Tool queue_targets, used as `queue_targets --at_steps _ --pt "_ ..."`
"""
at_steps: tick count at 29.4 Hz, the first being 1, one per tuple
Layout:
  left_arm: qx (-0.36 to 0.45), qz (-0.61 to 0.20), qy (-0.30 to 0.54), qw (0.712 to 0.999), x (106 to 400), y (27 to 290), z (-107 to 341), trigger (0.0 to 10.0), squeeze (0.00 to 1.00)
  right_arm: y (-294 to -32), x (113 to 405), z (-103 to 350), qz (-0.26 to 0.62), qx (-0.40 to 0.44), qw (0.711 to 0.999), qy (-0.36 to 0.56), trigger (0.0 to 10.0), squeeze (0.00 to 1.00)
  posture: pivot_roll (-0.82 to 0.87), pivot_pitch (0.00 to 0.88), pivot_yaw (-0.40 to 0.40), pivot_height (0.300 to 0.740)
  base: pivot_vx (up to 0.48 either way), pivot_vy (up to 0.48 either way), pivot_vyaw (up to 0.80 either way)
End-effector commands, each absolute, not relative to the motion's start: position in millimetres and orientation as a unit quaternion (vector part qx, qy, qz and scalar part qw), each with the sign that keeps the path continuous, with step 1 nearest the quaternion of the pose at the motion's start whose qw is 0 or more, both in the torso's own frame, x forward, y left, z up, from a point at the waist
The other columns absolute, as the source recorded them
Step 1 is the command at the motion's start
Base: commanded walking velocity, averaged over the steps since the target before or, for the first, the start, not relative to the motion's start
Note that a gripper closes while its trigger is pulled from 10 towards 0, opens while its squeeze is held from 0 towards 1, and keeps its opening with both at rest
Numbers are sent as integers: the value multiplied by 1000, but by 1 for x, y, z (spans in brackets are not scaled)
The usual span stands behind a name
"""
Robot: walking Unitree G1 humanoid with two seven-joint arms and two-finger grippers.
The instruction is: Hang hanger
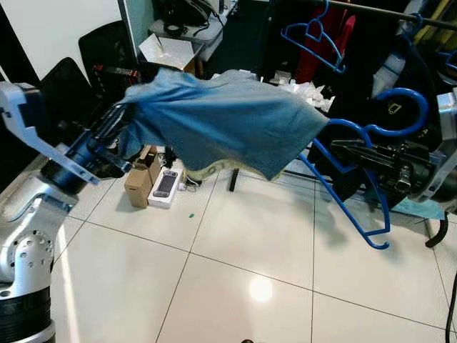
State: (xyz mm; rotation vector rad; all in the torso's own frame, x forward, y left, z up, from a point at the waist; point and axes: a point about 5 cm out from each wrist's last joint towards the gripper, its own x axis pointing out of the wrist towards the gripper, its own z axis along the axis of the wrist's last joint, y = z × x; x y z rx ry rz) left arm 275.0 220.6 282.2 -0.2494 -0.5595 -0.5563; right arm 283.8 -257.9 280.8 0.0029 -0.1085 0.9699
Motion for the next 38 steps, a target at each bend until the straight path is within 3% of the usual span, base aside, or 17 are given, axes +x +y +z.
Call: queue_targets --at_steps 1,7,15,18,20,25,31,38 --pt "-125 -264 -277 915 273 225 282 0 0 -262 283 284 458 6 886 -68 10000 0 -36 148 -20 740 0 0 0" --pt "-140 -271 -275 912 272 224 279 0 0 -262 283 287 464 24 882 -86 10000 0 -37 148 -23 740 0 0 0" --pt "-156 -397 -209 880 257 197 255 0 0 -266 287 310 442 80 877 -170 10000 0 -38 150 -21 740 0 0 0" --pt "-134 -382 -188 895 258 199 244 0 0 -269 286 318 440 97 872 -193 10000 0 -37 150 -20 740 0 0 0" --pt "-133 -317 -192 919 267 217 238 0 0 -273 284 321 439 103 871 -196 10000 0 -38 151 -20 740 0 0 0" --pt "-131 -225 -221 940 277 246 245 0 0 -270 282 311 454 92 872 -158 10000 0 -41 152 -21 740 0 0 0" --pt "-126 -196 -237 943 281 257 253 0 0 -256 278 281 481 53 873 -59 10000 0 -43 154 -20 740 0 0 0" --pt "-121 -171 -228 951 284 264 247 0 0 -261 286 277 440 51 894 -59 10000 0 -41 154 -19 740 0 0 0"
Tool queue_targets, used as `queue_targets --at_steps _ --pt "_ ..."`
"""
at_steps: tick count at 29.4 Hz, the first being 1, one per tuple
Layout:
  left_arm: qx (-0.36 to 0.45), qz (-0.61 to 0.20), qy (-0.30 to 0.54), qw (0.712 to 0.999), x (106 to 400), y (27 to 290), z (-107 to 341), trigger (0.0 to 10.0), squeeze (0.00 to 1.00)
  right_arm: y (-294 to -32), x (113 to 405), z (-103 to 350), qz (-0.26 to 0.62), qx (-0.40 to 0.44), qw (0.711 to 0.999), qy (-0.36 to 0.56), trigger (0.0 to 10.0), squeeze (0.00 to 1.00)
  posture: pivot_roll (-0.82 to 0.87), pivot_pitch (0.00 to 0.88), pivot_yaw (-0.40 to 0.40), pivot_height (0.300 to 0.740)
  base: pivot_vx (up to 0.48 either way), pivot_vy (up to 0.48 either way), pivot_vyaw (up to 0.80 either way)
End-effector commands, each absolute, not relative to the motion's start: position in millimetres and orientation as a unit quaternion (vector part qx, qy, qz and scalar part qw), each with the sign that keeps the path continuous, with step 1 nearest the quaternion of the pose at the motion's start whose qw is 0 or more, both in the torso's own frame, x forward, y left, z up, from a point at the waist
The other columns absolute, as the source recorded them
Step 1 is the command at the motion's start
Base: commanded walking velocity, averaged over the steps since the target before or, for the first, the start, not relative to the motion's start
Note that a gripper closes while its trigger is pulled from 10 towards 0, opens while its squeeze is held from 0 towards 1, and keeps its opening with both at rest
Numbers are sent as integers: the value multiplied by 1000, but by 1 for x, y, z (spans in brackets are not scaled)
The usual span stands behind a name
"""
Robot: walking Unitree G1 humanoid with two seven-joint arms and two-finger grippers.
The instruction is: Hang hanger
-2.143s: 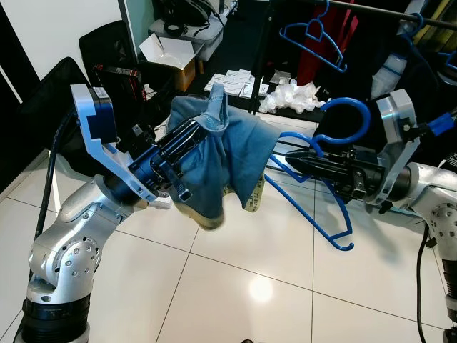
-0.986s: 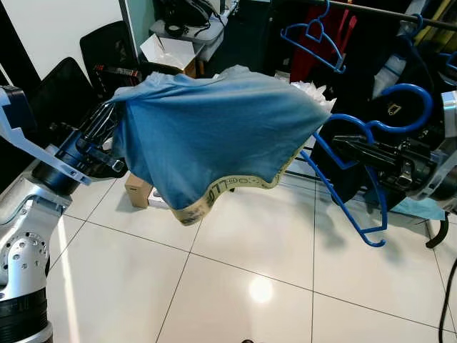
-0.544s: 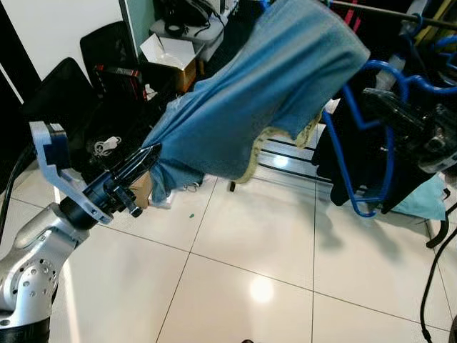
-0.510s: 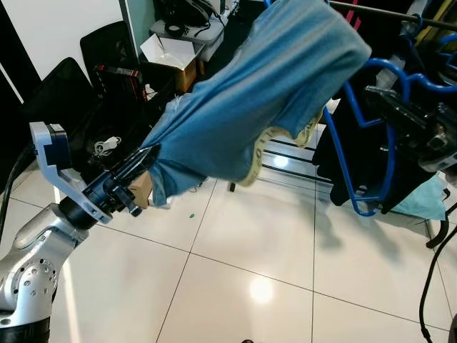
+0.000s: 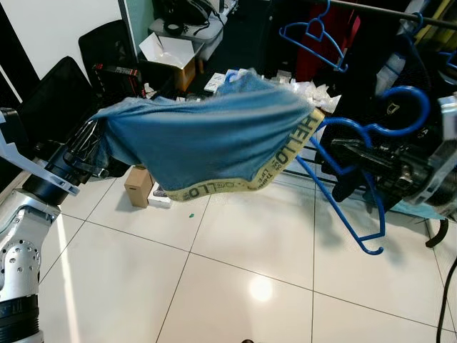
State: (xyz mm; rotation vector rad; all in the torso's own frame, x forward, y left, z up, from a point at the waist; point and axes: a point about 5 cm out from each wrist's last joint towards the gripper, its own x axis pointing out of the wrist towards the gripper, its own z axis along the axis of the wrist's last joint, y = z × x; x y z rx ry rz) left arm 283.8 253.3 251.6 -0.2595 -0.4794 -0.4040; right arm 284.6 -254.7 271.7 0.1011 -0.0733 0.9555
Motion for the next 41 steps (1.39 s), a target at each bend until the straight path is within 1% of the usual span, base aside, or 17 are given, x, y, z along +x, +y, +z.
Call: queue_targets --at_steps 1,7,11,16,18,20,23,24,25,26,27,28,29,30,35,36,41 --pt "-121 -171 -228 951 284 264 247 0 0 -261 286 277 440 51 894 -59 10000 0 -41 154 -19 740 0 0 0" --pt "-113 -105 -207 966 289 281 235 0 0 -270 286 290 432 68 893 -106 10000 0 -39 152 -20 740 0 0 0" --pt "-95 5 -144 985 299 301 211 0 0 -272 282 297 446 78 882 -131 10000 0 -41 147 -15 740 0 0 0" --pt "-96 14 -134 986 300 302 207 0 0 -271 282 299 449 79 880 -134 10000 0 -41 147 -15 740 0 0 0" --pt "-122 -34 -92 988 303 280 189 0 0 -269 281 301 452 76 879 -135 10000 0 -44 148 -16 740 0 0 0" --pt "-122 -34 -92 988 303 280 189 0 0 -269 281 301 452 76 879 -135 10000 0 -44 148 -16 740 0 0 0" --pt "-138 -179 -78 971 297 230 182 0 0 -263 283 301 456 73 877 -134 10000 0 -44 151 -20 740 0 0 0" --pt "-137 -201 -81 966 296 223 183 784 0 -262 283 301 457 73 876 -134 10000 0 -43 152 -21 740 0 0 0" --pt "-137 -201 -81 966 296 223 183 784 0 -262 283 301 457 73 876 -134 10000 0 -43 152 -21 740 0 0 0" --pt "-153 -234 -102 955 293 211 189 1490 0 -260 284 301 460 72 875 -132 10000 0 -40 153 -24 740 0 0 0" --pt "-168 -257 -117 945 290 202 195 3529 0 -258 284 300 461 71 875 -130 10000 0 -39 154 -23 740 0 0 0" --pt "-178 -280 -128 935 287 195 199 4510 0 -257 285 300 464 70 874 -128 10000 0 -39 154 -23 740 0 0 0" --pt "-183 -299 -135 927 285 189 203 6745 0 -255 285 298 466 67 874 -124 10000 0 -40 154 -23 740 0 0 0" --pt "-182 -314 -138 921 283 185 204 10000 0 -253 286 297 469 63 873 -119 10000 0 -40 154 -23 740 0 0 0" --pt "-182 -337 -133 914 281 176 206 10000 0 -247 285 290 483 48 869 -93 10000 0 -40 154 -21 740 0 0 0" --pt "-186 -341 -127 913 281 176 205 10000 1000 -246 285 289 487 44 868 -87 10000 0 -42 154 -21 740 0 0 0" --pt "-151 -374 -94 910 274 175 199 10000 1000 -246 283 288 494 38 865 -80 10000 0 -44 155 -20 740 0 0 0"
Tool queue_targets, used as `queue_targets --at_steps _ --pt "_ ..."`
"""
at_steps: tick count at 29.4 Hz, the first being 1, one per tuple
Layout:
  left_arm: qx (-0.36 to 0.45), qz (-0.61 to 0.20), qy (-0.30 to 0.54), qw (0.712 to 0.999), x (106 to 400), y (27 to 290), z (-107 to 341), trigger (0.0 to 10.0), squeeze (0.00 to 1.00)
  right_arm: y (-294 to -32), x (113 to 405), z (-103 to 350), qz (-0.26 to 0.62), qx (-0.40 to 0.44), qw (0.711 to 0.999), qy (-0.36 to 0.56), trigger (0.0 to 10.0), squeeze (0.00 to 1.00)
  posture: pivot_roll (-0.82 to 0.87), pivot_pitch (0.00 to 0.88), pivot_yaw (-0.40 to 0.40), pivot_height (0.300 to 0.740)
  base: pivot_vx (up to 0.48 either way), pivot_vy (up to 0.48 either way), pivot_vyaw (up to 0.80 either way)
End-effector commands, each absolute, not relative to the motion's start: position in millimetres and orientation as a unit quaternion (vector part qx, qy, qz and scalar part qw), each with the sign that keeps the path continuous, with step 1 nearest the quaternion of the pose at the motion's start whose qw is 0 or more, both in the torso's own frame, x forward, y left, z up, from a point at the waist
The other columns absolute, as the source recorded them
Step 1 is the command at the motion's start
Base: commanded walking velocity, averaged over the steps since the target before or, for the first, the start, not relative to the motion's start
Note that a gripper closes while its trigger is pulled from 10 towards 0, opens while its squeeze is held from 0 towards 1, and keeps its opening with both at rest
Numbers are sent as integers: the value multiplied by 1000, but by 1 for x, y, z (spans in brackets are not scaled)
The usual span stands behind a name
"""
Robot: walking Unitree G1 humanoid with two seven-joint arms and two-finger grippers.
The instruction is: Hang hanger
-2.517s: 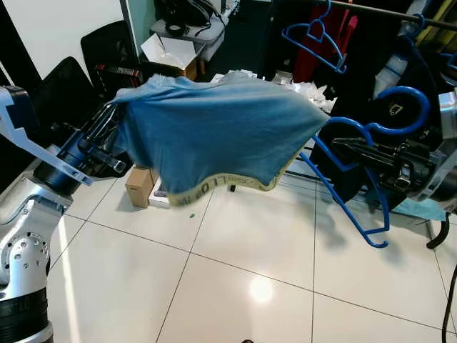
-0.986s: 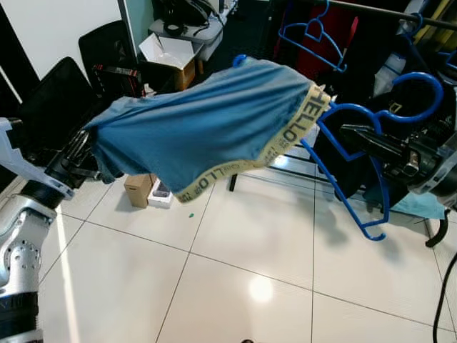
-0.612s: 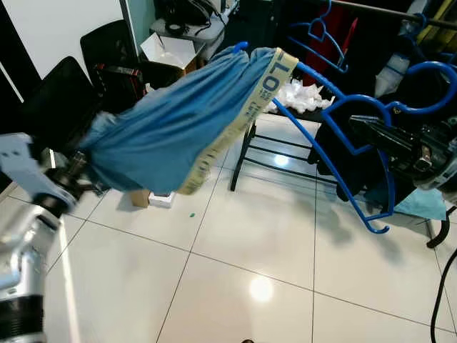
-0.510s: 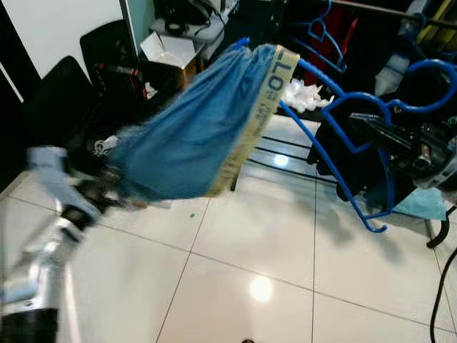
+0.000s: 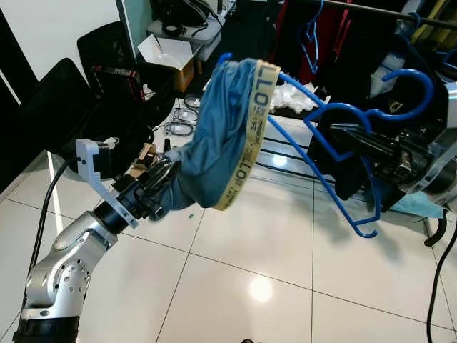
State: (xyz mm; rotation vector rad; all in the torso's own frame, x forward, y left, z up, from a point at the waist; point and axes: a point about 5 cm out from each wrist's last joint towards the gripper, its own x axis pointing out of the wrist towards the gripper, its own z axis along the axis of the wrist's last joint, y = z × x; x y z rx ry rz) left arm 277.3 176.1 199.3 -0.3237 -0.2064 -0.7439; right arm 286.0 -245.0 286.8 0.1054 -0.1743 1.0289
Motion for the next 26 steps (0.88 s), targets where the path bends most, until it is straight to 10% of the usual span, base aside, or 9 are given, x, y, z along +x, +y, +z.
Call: queue_targets --at_steps 1,7,22,23,26 --pt "-116 -390 -72 911 271 174 195 10000 1000 -246 282 288 495 35 864 -80 10000 0 -44 155 -20 740 0 0 0" --pt "-25 -417 -20 908 261 180 189 10000 1000 -248 281 291 507 30 858 -76 10000 0 -44 157 -23 740 0 0 0" --pt "-24 -386 -213 897 267 167 272 10000 1000 -222 273 268 577 19 816 -20 10000 0 -36 157 -28 740 0 0 0" --pt "-19 -397 -216 892 265 164 273 10000 0 -221 272 271 581 22 813 -27 10000 0 -39 156 -24 740 0 0 0" --pt "-17 -418 -204 885 262 163 268 10000 0 -223 271 277 583 28 811 -43 10000 0 -40 155 -22 740 0 0 0"
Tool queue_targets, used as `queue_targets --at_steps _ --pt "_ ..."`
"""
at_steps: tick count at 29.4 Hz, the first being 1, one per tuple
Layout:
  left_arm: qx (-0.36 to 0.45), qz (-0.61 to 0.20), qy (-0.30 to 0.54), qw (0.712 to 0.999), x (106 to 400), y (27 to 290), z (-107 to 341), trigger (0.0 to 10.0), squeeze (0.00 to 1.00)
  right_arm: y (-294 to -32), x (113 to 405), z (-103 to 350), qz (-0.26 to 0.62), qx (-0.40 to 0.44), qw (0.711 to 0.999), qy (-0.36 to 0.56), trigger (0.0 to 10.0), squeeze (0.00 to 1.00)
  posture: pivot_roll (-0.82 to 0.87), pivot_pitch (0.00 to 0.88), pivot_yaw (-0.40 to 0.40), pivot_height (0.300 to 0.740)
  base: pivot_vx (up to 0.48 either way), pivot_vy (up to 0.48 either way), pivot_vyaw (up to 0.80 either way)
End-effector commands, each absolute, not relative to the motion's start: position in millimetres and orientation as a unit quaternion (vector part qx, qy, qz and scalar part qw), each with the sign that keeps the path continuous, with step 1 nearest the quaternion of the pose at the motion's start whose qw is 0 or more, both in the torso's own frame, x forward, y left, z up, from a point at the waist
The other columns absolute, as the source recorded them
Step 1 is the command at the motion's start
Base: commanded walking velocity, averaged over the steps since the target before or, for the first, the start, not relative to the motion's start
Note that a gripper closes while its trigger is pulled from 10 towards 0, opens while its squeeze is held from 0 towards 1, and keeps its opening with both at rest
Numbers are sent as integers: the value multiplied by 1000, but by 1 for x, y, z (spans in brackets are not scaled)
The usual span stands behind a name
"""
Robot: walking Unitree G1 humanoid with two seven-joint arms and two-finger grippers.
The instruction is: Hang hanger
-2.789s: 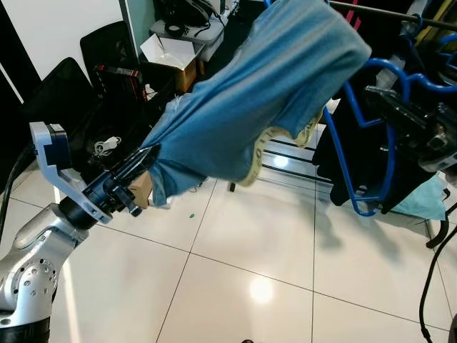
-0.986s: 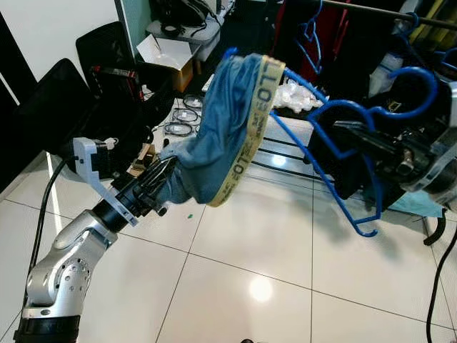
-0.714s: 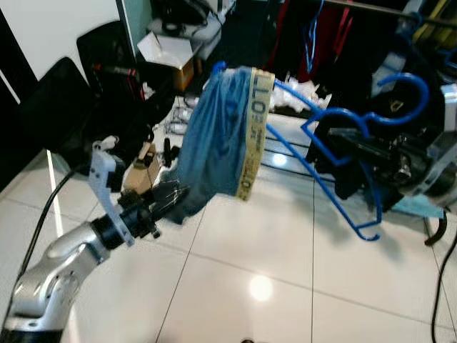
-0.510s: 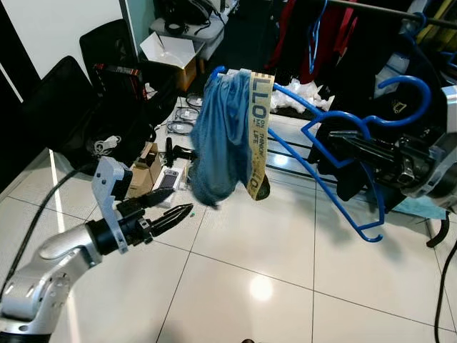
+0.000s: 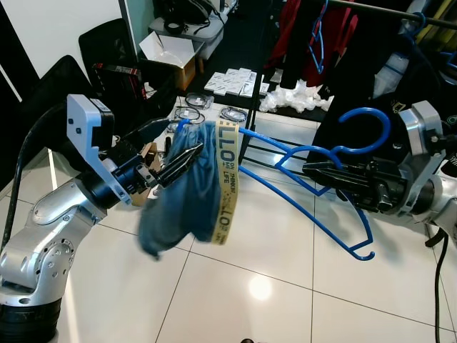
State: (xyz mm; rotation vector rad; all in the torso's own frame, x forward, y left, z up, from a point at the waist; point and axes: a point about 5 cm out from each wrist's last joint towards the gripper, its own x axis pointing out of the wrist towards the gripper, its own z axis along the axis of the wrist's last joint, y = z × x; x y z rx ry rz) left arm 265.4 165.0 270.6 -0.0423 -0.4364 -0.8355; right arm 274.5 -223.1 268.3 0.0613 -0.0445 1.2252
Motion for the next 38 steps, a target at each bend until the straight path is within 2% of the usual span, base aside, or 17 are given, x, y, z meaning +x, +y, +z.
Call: queue_targets --at_steps 1,8,16,17,18,19,20,21,22,23,24,38 --pt "-17 -418 -204 885 262 163 268 10000 0 -223 271 277 583 28 811 -43 10000 0 -40 155 -22 740 0 0 0" --pt "22 -411 -160 897 264 173 254 10000 0 -229 265 288 587 29 807 -62 10000 0 -38 148 -20 740 0 0 0" --pt "15 -391 -158 907 269 176 251 10000 0 -227 264 291 593 28 802 -65 10000 0 -40 145 -20 740 0 0 0" --pt "7 -376 -164 912 273 174 251 8667 0 -226 262 291 598 28 799 -63 10000 0 -44 143 -19 740 0 0 0" --pt "7 -376 -164 912 273 174 251 8667 0 -226 262 291 598 28 799 -63 10000 0 -44 143 -19 740 0 0 0" --pt "6 -374 -167 912 274 174 251 6353 0 -225 262 291 599 29 798 -62 10000 0 -44 143 -19 740 0 0 0" --pt "4 -370 -171 913 275 173 251 3608 0 -224 261 291 601 30 796 -61 10000 0 -46 143 -19 740 0 0 0" --pt "4 -370 -171 913 275 173 251 3608 0 -224 261 291 601 30 796 -61 10000 0 -46 143 -19 740 0 0 0" --pt "2 -368 -174 913 276 173 252 667 0 -224 261 291 603 31 795 -61 10000 0 -48 144 -18 740 0 0 0" --pt "0 -367 -176 913 276 173 252 667 0 -223 260 290 604 32 794 -60 10000 0 -48 144 -18 740 0 0 0" --pt "0 -366 -179 913 276 173 254 0 0 -223 260 290 604 32 794 -59 10000 0 -47 147 -18 740 0 0 0" --pt "12 -366 -195 910 272 183 267 0 0 -227 264 276 579 19 815 -29 10000 0 -35 151 -20 740 0 0 0"
